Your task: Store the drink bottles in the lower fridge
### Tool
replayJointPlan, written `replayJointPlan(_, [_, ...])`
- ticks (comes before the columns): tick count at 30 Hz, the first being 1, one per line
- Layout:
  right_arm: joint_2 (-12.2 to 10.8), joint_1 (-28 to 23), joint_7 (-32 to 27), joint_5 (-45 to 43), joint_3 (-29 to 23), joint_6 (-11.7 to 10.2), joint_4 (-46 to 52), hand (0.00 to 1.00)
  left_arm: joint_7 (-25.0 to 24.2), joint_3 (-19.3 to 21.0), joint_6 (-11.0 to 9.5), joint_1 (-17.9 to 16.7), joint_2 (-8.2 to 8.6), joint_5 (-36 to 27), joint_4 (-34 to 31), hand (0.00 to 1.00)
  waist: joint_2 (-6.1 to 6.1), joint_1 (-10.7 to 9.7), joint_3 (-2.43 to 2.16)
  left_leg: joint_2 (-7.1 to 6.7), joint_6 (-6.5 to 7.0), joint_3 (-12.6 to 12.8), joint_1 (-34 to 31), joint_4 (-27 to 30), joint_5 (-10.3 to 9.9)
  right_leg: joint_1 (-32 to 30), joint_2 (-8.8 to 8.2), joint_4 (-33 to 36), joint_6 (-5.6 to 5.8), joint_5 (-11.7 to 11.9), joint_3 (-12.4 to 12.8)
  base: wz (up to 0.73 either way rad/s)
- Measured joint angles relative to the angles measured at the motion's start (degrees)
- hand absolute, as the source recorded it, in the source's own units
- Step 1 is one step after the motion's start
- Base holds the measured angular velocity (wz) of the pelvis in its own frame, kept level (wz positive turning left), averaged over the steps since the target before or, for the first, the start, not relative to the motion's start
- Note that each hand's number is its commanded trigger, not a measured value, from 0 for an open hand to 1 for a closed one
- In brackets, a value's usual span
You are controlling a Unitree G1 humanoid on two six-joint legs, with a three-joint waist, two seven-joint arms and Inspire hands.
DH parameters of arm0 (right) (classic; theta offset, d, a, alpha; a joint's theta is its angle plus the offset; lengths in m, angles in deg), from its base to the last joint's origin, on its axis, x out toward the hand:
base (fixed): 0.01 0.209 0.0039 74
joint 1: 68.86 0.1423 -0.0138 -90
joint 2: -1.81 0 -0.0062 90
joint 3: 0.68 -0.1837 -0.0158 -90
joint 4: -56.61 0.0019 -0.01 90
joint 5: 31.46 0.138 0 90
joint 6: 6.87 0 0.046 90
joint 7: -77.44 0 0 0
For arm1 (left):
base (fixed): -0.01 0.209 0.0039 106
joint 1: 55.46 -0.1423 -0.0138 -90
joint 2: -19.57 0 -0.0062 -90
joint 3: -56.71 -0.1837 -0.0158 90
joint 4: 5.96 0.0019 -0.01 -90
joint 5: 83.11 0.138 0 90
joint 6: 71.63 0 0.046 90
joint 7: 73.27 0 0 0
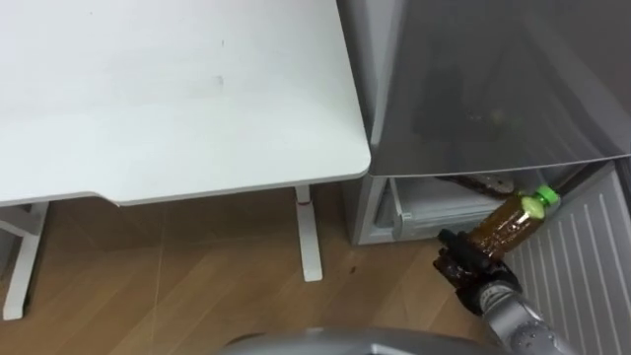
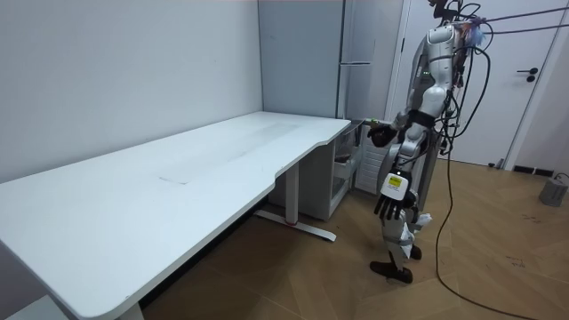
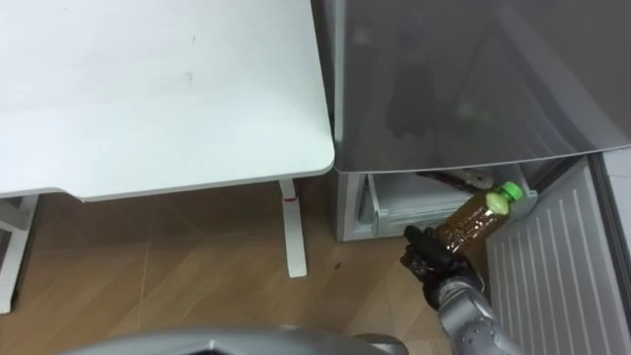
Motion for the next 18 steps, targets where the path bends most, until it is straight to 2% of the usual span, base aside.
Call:
replayJointPlan(2, [0.0, 0.01, 0.01, 5.65, -0.56, -1.32, 0.0, 1.0, -0.91, -0.01, -0.33, -0.43, -0.01, -0.02, 0.0, 0.0, 0.26, 0.07, -0.06, -0.08, 0.01, 0.26, 0.02, -0.06, 0.0, -0.35, -0.02, 0.05, 0.08, -0.26, 0.54, -0.07])
replayJointPlan(4, [-0.01, 0.09, 0.04, 7.59, -0.62, -2.01, -0.02, 1.0, -1.28, 0.0, -0.33, -0.68, -0.01, -0.01, 0.0, 0.0, 0.38, 0.09, -0.13, -0.05, 0.01, 0.56, 0.13, -0.06, 0.02, -0.64, 0.03, 0.16, 0.06, -0.27, 0.92, -0.08])
replayJointPlan(12, [0.11, 1.14, 0.87, 9.67, -1.08, -2.27, -2.35, 1.0, -2.35, 0.11, -0.65, -1.42, 0.08, 0.1, -1.95, 0.0, 0.43, 0.55, -0.17, -0.09, 0.01, 1.21, 0.9, -0.87, 0.03, -0.51, -0.15, 0.81, 0.07, -0.48, 1.11, -0.04])
replayJointPlan(15, [0.2, 2.84, 0.91, 11.71, -1.2, -2.57, -3.02, 1.0, -3.41, 0.11, -0.76, -1.12, 0.07, 0.22, -2.29, 0.0, 0.38, 0.82, -0.17, -0.17, 0.03, 0.93, -0.12, -0.56, 0.04, -1.44, -0.24, 0.85, 0.08, -0.62, 1.17, 0.01])
replayJointPlan(18, [0.31, 7.26, 1.57, 15.24, -2.53, -2.59, -6.86, 1.0, -4.35, 0.11, -0.81, -0.37, -0.18, 0.2, -2.09, 0.0, 0.23, 0.27, -0.13, -0.36, 0.09, 0.11, -1.77, 0.44, 0.07, -2.23, -0.28, 0.96, 0.1, -0.62, 0.69, 0.2])
